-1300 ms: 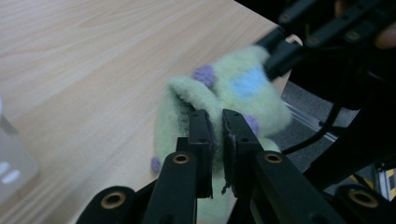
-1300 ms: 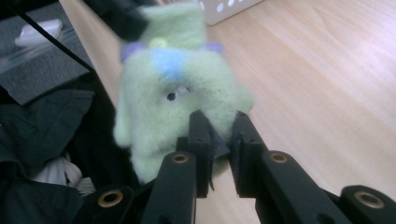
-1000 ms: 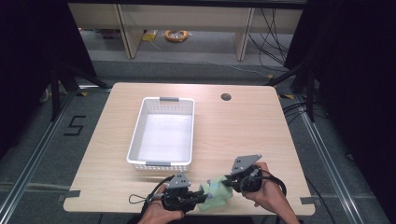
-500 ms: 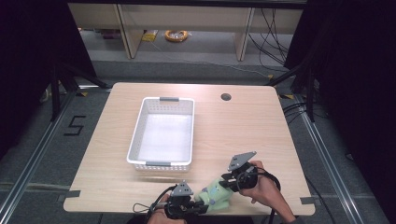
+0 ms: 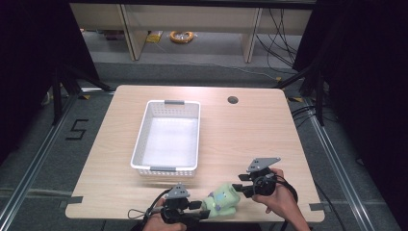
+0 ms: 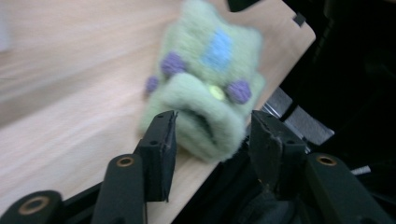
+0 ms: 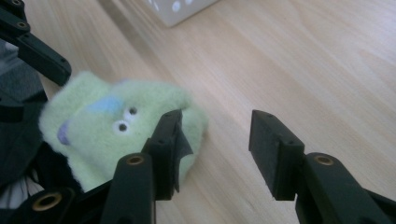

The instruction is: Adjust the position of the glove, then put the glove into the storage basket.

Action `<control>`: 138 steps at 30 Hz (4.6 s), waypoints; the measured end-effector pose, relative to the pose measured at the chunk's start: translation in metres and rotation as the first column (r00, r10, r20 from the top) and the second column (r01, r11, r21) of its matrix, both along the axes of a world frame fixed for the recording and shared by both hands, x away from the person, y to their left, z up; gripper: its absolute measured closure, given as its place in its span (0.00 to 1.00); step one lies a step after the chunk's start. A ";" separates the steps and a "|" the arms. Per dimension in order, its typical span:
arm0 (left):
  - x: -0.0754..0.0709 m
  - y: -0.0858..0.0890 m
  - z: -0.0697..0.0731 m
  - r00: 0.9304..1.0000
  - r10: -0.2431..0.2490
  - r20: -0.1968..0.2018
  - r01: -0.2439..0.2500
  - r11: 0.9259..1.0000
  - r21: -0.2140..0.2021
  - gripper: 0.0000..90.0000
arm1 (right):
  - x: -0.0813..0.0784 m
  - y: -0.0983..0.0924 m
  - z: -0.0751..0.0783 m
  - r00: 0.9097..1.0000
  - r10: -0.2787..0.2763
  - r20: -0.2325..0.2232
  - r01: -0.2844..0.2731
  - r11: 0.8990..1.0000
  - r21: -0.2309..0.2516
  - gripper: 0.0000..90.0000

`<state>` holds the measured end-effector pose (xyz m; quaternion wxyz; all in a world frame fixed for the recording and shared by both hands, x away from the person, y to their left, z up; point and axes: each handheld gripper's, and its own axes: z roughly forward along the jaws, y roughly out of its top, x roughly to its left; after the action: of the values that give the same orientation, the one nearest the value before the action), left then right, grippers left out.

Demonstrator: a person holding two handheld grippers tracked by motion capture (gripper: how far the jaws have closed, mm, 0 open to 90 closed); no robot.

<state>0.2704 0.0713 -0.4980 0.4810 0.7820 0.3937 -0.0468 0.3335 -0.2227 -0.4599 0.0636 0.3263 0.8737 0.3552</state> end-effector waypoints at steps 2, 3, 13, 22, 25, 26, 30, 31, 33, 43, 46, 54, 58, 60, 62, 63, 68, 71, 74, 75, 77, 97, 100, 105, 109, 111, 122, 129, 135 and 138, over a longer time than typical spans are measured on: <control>0.002 0.006 0.002 1.000 0.026 -0.001 -0.026 1.000 -0.004 0.53 | -0.004 -0.001 0.002 1.000 0.002 -0.005 -0.002 0.999 0.038 0.59; 0.003 0.008 0.003 0.999 0.036 -0.001 -0.036 0.999 -0.007 0.52 | -0.008 0.001 0.000 1.000 -0.002 -0.010 0.003 0.998 0.057 0.58; 0.002 0.003 -0.004 0.994 0.066 -0.089 -0.064 0.998 0.024 0.49 | -0.010 0.007 -0.010 0.998 -0.007 -0.065 0.009 0.999 0.033 0.57; 0.007 -0.014 -0.008 0.989 0.086 -0.120 -0.081 0.996 0.043 0.43 | -0.009 0.007 -0.017 0.996 -0.002 -0.091 0.002 1.000 -0.004 0.56; 0.007 -0.018 -0.011 0.987 0.085 -0.140 -0.078 0.996 0.052 0.40 | -0.009 0.009 -0.021 0.994 -0.011 -0.105 0.010 1.000 -0.010 0.56; 0.007 -0.019 -0.011 0.986 0.079 -0.146 -0.072 0.996 0.059 0.40 | -0.009 0.009 -0.022 0.993 -0.009 -0.116 0.008 1.000 -0.009 0.56; 0.009 -0.026 -0.013 0.987 0.080 -0.142 -0.070 0.995 0.075 0.40 | -0.007 0.009 -0.028 0.992 -0.002 -0.127 0.004 1.000 0.010 0.57; 0.010 -0.027 -0.013 0.986 0.088 -0.138 -0.079 0.994 0.074 0.41 | -0.007 0.009 -0.029 0.992 -0.013 -0.128 0.013 1.000 0.004 0.57; 0.011 -0.028 -0.013 0.987 0.090 -0.136 -0.080 0.994 0.078 0.41 | -0.007 0.008 -0.030 0.989 -0.018 -0.147 0.019 1.000 0.005 0.57; 0.018 -0.035 -0.016 0.990 0.052 -0.135 -0.044 0.997 0.063 0.57 | -0.004 0.006 -0.038 0.970 -0.048 -0.238 0.062 0.997 0.050 0.62; 0.021 -0.034 -0.017 0.989 0.046 -0.143 -0.038 0.998 0.054 0.62 | -0.005 0.007 -0.039 0.967 -0.038 -0.252 0.057 0.996 0.067 0.67; 0.023 -0.032 -0.016 0.993 0.016 -0.120 -0.011 0.999 0.042 0.73 | -0.004 0.007 -0.044 0.963 0.010 -0.271 0.026 0.991 0.129 0.82; 0.026 -0.030 -0.016 0.991 0.009 -0.130 -0.006 1.000 0.026 0.75 | -0.005 0.006 -0.043 0.968 0.013 -0.251 0.026 0.988 0.150 0.87; 0.028 -0.028 -0.015 0.992 0.006 -0.129 -0.003 1.000 0.024 0.76 | -0.006 0.006 -0.042 0.971 0.002 -0.240 0.038 0.986 0.162 0.88; 0.029 -0.026 -0.014 0.993 0.001 -0.119 0.003 1.000 0.029 0.77 | -0.007 0.006 -0.040 0.970 0.016 -0.241 0.028 0.984 0.177 0.88; 0.030 -0.025 -0.013 0.993 0.002 -0.116 0.001 1.000 0.025 0.77 | -0.009 0.006 -0.038 0.971 0.000 -0.239 0.043 0.984 0.173 0.88; 0.033 -0.021 -0.009 0.993 -0.013 -0.114 0.016 1.000 0.023 0.78 | -0.010 0.009 -0.034 0.980 0.008 -0.198 0.027 0.985 0.173 0.88; 0.034 -0.021 -0.006 0.995 -0.004 -0.104 0.008 0.999 0.039 0.78 | -0.011 0.009 -0.032 0.982 -0.004 -0.190 0.038 0.985 0.171 0.88; 0.035 -0.019 -0.005 0.994 -0.017 -0.107 0.019 1.000 0.014 0.78 | -0.011 0.009 -0.032 0.981 0.004 -0.193 0.034 0.981 0.190 0.89; 0.035 -0.019 -0.004 0.995 -0.013 -0.099 0.015 1.000 0.017 0.78 | -0.012 0.010 -0.030 0.982 -0.010 -0.189 0.046 0.981 0.188 0.89; 0.036 -0.017 -0.003 0.995 -0.016 -0.099 0.017 1.000 0.010 0.78 | -0.013 0.010 -0.027 0.985 -0.013 -0.170 0.046 0.980 0.192 0.89; 0.034 -0.014 0.008 0.997 -0.029 -0.069 0.030 1.000 0.008 0.78 | -0.017 0.014 -0.019 0.985 -0.011 -0.170 0.050 0.972 0.229 0.89; 0.033 -0.012 0.013 0.998 -0.015 -0.055 0.016 1.000 0.017 0.78 | -0.016 0.012 -0.016 0.988 -0.003 -0.153 0.039 0.972 0.230 0.89; 0.032 -0.009 0.020 0.999 -0.027 -0.033 0.027 1.000 -0.006 0.78 | -0.020 0.016 -0.006 0.988 -0.030 -0.152 0.064 0.972 0.225 0.89; 0.035 -0.004 0.027 0.999 -0.034 -0.022 0.034 0.999 -0.009 0.78 | -0.019 0.018 0.003 0.991 -0.014 -0.135 0.046 0.970 0.240 0.89; 0.037 -0.003 0.031 0.999 -0.031 -0.016 0.031 0.999 -0.013 0.78 | -0.017 0.020 0.006 0.994 -0.014 -0.104 0.038 0.971 0.235 0.89; 0.049 0.014 0.071 0.999 -0.027 0.033 0.027 1.000 0.003 0.78 | -0.002 0.034 0.042 0.996 -0.003 -0.090 0.025 0.968 0.248 0.89; 0.066 0.027 0.097 0.998 0.004 0.056 -0.005 1.000 0.014 0.78 | 0.017 0.047 0.067 0.999 0.008 -0.037 0.001 0.965 0.261 0.89; 0.084 0.042 0.110 0.998 0.036 0.058 -0.038 0.999 0.035 0.77 | 0.037 0.061 0.081 1.000 0.015 -0.017 -0.010 0.965 0.263 0.89; 0.091 0.050 0.112 0.997 0.050 0.053 -0.052 0.998 0.040 0.77 | 0.046 0.071 0.084 1.000 0.019 -0.024 -0.013 0.968 0.252 0.89</control>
<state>0.3619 0.1208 -0.3859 0.4758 0.7824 0.4016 -0.0059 0.3795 -0.1519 -0.3755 0.0075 0.3292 0.8250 0.4593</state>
